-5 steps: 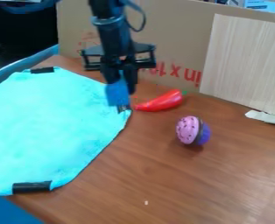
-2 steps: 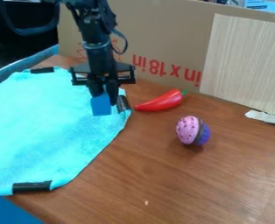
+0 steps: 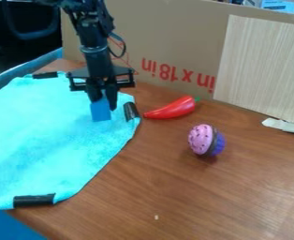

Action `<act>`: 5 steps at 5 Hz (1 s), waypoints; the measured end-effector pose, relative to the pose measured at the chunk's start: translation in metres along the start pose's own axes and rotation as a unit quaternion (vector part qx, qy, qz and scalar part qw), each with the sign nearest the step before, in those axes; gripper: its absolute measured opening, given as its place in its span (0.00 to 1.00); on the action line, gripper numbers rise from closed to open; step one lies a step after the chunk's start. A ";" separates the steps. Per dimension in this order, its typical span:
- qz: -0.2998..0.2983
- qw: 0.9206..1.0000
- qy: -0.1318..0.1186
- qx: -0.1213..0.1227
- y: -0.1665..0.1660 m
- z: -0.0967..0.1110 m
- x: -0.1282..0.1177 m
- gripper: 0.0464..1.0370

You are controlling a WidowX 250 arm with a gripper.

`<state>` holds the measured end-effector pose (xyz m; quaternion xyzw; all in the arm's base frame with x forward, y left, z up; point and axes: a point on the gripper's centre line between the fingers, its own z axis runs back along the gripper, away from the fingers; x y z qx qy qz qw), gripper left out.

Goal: Move the blue block to the edge of the cloth

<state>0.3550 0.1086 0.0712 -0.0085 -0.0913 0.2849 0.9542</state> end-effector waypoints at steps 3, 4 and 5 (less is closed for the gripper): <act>-0.030 0.998 -0.005 0.059 -0.001 -0.011 -0.006 0.87; -0.059 0.996 -0.019 0.057 -0.009 0.000 -0.010 0.97; -0.109 0.992 -0.039 0.041 -0.027 0.031 -0.018 0.97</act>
